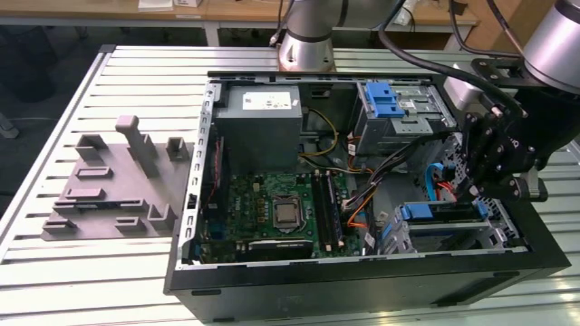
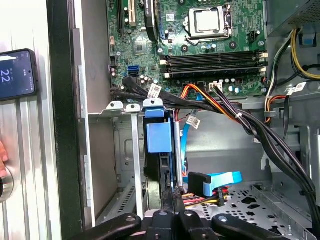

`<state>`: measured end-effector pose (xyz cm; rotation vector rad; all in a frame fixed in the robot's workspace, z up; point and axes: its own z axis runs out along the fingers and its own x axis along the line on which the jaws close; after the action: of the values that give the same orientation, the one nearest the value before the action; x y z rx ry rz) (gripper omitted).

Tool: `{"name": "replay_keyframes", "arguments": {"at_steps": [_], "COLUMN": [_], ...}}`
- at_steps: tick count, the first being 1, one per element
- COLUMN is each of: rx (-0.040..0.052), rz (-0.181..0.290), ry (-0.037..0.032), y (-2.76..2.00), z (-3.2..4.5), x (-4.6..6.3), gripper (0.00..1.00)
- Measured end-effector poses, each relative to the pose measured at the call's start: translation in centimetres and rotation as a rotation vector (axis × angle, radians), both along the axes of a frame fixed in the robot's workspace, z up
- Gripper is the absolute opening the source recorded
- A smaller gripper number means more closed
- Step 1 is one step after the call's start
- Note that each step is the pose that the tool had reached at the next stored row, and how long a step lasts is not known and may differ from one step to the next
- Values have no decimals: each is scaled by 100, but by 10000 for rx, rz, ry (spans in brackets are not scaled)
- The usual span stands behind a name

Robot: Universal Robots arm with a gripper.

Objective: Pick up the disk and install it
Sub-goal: 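Insert the first disk wire, then insert the second disk wire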

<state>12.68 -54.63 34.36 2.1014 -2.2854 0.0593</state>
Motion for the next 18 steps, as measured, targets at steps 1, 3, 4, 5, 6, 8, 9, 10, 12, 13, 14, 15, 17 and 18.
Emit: {"name": "replay_keyframes", "arguments": {"at_steps": [1,3,4,5,6,8,9,10,12,13,14,15,17,18], "rx": [1,0,0,0,0,0,0,0,-1,0,0,-1,-1,0], "rz": [0,0,0,0,0,0,0,1,0,0,1,0,0,0], "ry": [0,0,0,0,0,0,0,0,1,0,1,0,0,0], "y": [0,0,0,0,0,0,0,0,0,0,0,0,0,0], "z": [0,3,5,6,6,7,7,8,8,8,8,8,8,7], "x": [0,0,0,0,0,0,0,-1,-11,-16,-23,-29,-54,-63], "gripper": [11,11,11,11,11,11,11,11,11,11,11,11,11,11]}}
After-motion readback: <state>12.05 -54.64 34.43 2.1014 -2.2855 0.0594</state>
